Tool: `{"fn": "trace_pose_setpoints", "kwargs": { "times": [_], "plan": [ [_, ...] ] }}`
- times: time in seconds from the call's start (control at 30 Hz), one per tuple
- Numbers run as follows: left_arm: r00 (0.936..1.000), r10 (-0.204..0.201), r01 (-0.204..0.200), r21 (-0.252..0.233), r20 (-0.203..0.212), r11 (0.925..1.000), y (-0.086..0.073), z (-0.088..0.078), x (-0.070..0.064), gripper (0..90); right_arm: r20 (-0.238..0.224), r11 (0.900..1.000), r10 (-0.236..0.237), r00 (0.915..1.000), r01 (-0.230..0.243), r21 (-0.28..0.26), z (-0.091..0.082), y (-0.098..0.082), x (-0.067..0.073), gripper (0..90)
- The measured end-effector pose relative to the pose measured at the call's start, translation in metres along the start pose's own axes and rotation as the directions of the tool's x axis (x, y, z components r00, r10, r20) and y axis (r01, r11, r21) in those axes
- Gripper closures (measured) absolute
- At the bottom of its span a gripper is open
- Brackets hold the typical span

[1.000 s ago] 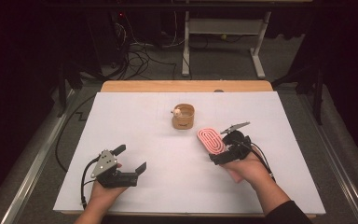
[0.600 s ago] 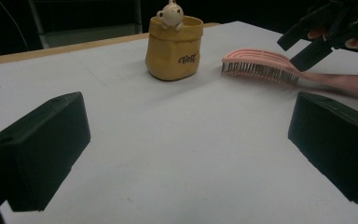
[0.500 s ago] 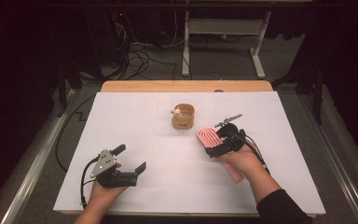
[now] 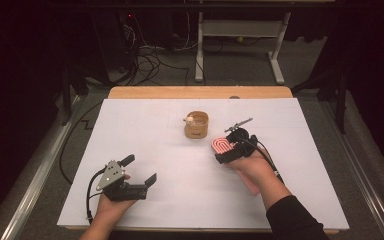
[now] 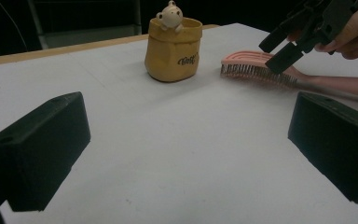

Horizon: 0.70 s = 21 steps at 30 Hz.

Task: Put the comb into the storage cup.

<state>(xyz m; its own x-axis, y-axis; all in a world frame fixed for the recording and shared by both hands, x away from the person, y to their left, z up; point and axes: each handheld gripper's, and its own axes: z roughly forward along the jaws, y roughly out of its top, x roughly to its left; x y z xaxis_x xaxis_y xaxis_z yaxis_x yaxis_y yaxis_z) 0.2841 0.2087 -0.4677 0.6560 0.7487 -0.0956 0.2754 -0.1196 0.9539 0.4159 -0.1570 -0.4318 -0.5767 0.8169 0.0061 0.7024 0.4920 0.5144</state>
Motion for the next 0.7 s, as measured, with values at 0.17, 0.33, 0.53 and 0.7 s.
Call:
{"fn": "trace_pose_setpoints", "kwargs": {
  "times": [0.17,0.33,0.53,0.7],
  "plan": [
    [1.0000,0.002,-0.002,-0.001,0.001,1.0000,0.0001,-0.0001,0.0004,0.0,0.007,1.000,-0.011,0.9999,0.011,0.016,0.0042,0.0041,0.0028,0.7],
    [1.0000,-0.001,0.001,-0.002,0.000,1.0000,0.0002,-0.0003,0.0007,0.0,0.017,1.000,-0.011,0.9998,0.011,0.028,0.0078,0.0029,0.0017,0.7],
    [1.0000,0.001,-0.001,-0.005,0.004,1.0000,0.0004,-0.0004,0.0005,0.0,0.003,0.999,0.005,1.0000,-0.005,0.041,0.0088,-0.0001,0.0007,0.7],
    [1.0000,-0.001,0.001,-0.007,0.003,1.0000,0.0005,-0.0007,0.0006,0.0,0.001,0.999,0.013,0.9999,-0.013,0.038,0.0097,-0.0029,0.0004,3.0]
  ]
}}
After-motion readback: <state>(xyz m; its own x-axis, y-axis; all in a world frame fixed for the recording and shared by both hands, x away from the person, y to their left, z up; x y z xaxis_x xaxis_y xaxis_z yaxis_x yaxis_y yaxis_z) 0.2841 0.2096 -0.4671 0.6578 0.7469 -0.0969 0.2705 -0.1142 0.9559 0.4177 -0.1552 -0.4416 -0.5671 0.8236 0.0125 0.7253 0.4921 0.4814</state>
